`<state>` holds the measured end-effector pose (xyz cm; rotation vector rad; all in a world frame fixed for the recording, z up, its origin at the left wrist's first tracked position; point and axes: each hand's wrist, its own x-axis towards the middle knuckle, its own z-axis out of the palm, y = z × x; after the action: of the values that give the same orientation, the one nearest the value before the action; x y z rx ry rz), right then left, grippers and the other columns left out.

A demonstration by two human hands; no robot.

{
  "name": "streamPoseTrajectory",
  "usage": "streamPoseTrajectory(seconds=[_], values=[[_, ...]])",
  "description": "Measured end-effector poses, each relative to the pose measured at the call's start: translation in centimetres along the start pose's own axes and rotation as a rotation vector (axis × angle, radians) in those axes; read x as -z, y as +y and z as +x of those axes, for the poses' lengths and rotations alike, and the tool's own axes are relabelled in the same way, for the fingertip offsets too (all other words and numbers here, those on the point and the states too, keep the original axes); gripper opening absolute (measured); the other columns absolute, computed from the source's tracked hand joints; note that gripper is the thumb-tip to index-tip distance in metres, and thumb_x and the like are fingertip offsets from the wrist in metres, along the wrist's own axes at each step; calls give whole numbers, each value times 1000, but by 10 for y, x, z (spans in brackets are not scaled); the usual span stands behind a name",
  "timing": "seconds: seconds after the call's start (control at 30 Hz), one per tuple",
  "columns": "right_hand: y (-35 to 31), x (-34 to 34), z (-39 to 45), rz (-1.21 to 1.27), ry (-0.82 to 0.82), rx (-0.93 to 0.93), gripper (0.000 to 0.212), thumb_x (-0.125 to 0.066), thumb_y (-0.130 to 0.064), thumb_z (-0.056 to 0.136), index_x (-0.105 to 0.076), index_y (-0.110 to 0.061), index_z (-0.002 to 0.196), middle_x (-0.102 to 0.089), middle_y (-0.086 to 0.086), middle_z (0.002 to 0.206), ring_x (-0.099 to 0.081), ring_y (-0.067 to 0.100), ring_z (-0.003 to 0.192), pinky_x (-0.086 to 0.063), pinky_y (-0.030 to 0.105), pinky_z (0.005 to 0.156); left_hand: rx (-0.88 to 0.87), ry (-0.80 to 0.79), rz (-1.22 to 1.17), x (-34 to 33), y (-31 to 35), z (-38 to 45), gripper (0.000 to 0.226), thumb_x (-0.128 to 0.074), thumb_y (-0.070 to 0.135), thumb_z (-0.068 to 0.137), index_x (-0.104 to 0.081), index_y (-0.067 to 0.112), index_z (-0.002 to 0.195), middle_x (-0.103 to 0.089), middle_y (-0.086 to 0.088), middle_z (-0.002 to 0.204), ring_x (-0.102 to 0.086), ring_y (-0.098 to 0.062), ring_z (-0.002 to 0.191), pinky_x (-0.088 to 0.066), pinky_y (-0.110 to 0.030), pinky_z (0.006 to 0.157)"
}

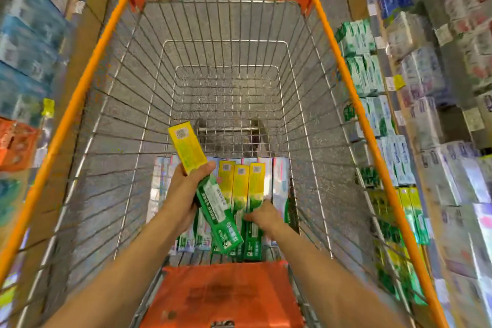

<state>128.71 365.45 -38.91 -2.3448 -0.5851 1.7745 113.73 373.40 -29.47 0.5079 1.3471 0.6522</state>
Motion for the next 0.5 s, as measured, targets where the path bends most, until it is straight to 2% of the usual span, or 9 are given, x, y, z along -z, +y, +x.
streamPoseTrajectory(seconds=[0.07,0.1,0.2,0.23,0.3,0.37,0.4,0.43,0.5], values=[[3,-2,4,-93,17,42,64,-68,-20,86,-33,2,135,-58,6,92,-53,21,94,-41,21,60,2,-15,-10,-5,-5,6,36,-62,13,87,-48,13,121,-66,-3,107,-67,-32,95,-54,-46,82],[7,-3,8,-127,24,66,61,-70,-22,85,-39,1,132,-54,2,83,-51,19,88,-39,23,58,7,-19,-11,-7,-7,8,36,-62,13,88,-47,15,121,-66,-3,108,-67,-32,96,-54,-48,83],[9,6,8,-114,37,119,35,-72,-25,82,-55,-12,110,-58,1,93,-56,17,84,-48,22,73,15,-38,24,-15,-13,15,31,-64,14,87,-49,19,114,-66,-5,111,-66,-34,98,-53,-51,86],[3,12,3,-49,83,141,33,-70,-27,84,-55,-16,111,-59,2,102,-58,17,89,-46,18,76,11,-45,38,-17,-14,16,31,-65,16,86,-49,20,112,-66,-7,111,-67,-34,97,-53,-51,85],[-21,30,-16,159,141,172,55,-67,-33,86,-47,-9,132,-55,6,127,-57,22,111,-43,23,89,2,-55,69,-23,-17,18,35,-66,22,84,-49,20,115,-65,-10,115,-67,-32,97,-53,-48,84],[-51,51,-44,353,-59,244,58,-64,-39,87,-46,-14,135,-58,3,126,-58,23,110,-48,36,94,11,-73,103,-30,-17,17,46,-62,37,83,-49,17,122,-65,-11,117,-66,-29,100,-53,-45,84],[-63,59,-59,358,-208,287,51,-64,-39,87,-48,-19,131,-61,-4,116,-59,20,105,-52,38,89,15,-98,108,-36,-16,15,53,-59,44,82,-48,16,126,-65,-11,118,-66,-27,101,-53,-43,82],[-74,65,-71,287,-301,334,45,-64,-37,87,-49,-25,128,-60,-11,107,-58,17,101,-53,35,81,21,-129,102,-41,-15,14,59,-55,50,82,-47,16,129,-64,-11,119,-66,-25,101,-53,-40,80],[-83,70,-86,92,-274,452,43,-71,-26,83,-53,-28,122,-59,-17,99,-59,11,95,-50,26,69,35,-176,68,-53,-13,10,65,-46,56,83,-45,16,134,-63,-12,122,-67,-22,100,-56,-33,72]])
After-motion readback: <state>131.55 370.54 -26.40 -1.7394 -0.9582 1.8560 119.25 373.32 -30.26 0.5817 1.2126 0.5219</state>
